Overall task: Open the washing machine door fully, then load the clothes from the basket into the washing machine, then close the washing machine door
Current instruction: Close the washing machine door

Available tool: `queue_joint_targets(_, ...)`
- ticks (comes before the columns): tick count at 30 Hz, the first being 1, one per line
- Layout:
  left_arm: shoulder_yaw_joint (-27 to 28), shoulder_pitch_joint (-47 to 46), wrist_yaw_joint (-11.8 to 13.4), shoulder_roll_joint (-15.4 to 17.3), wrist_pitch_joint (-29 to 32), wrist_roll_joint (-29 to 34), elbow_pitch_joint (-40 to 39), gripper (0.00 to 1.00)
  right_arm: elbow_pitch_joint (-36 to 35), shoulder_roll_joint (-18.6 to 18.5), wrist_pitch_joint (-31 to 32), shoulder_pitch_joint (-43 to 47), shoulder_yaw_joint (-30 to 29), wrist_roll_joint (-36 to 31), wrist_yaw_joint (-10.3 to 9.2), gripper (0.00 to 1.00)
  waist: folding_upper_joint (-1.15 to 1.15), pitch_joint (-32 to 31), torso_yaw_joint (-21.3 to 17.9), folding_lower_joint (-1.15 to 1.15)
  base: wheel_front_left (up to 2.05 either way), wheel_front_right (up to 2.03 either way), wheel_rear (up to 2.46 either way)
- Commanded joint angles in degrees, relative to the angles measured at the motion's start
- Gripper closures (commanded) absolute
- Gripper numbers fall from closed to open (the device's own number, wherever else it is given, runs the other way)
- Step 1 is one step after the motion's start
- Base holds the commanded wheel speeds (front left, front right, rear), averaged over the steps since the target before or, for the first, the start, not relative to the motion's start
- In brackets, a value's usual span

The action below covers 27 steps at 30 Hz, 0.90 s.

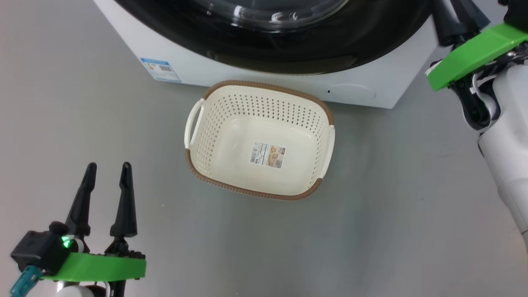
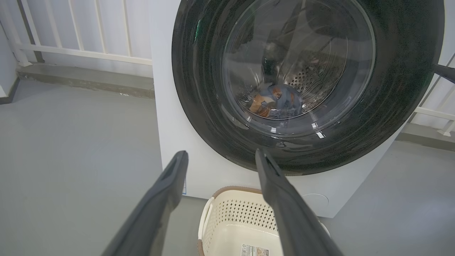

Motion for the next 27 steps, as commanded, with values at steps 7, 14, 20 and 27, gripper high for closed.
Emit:
queue_joint_targets(7,2.2,1.0,-0.2,2.1,-0.5,0.5,-0.8,0.0,-5.1,0.3,-0.3,5.9,0.2,0.3,-0.32,0.0,0.0,-3.4,-2.6,0.0,0.0,0.0,0.0)
queue_joint_targets(14,2.5,2.2,-0.2,2.6,-0.5,0.5,-0.5,0.0,-8.7,0.7,-0.3,11.6,-1.0,0.0,-0.32,0.0,0.0,-6.7,-4.4,0.0,0.0,0.0,0.0)
queue_joint_targets(20,2.8,3.6,-0.2,3.1,-0.5,0.7,-0.2,0.0,-12.4,1.3,-0.3,17.1,-1.2,-0.3,-0.32,0.0,0.0,-9.5,-6.3,0.0,0.0,0.0,0.0)
queue_joint_targets(27,3.1,5.1,-0.2,3.4,-0.5,0.7,-0.3,0.0,-16.4,2.0,-0.3,22.3,-1.9,0.9,-0.32,0.0,0.0,-11.9,-8.4,0.0,0.0,0.0,0.0)
